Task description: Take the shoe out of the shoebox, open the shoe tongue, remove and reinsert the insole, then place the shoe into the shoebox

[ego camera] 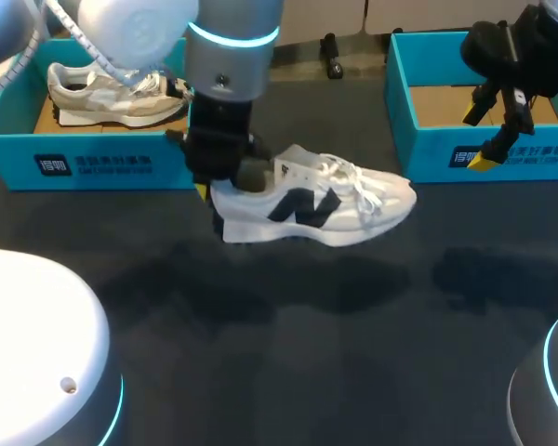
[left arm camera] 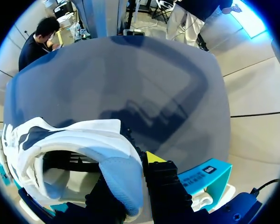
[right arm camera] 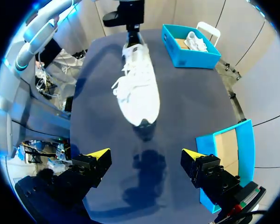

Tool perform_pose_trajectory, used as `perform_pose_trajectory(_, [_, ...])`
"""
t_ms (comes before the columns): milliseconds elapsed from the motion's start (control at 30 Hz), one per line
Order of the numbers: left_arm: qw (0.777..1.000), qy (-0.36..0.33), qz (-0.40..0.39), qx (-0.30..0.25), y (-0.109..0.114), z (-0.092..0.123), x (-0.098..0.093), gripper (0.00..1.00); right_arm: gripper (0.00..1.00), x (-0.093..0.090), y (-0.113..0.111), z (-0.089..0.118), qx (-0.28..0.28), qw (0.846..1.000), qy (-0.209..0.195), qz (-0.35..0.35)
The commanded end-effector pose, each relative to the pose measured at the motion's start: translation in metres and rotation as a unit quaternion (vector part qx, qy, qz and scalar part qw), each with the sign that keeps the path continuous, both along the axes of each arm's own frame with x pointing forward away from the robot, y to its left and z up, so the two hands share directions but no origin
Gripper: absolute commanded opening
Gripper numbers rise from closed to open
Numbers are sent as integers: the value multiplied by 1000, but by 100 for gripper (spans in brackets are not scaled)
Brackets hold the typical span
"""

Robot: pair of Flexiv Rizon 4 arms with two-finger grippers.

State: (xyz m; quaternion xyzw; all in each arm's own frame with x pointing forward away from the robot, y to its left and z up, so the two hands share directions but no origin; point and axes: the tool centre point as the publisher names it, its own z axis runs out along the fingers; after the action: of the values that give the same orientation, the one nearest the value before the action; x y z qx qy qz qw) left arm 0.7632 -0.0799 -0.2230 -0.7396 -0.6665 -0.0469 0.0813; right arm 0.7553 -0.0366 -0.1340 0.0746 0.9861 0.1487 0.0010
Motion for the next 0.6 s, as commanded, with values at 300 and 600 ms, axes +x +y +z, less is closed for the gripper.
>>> perform_pose_trajectory(300, [1000,-13,-23,-6,-5,-19,-23,0,100,2,1,0,-2,1000,2,0])
perform_pose_trajectory(600, [999,-26,-36,2,-3,-50,-25,0,100,2,1,0,-2,1000,2,0])
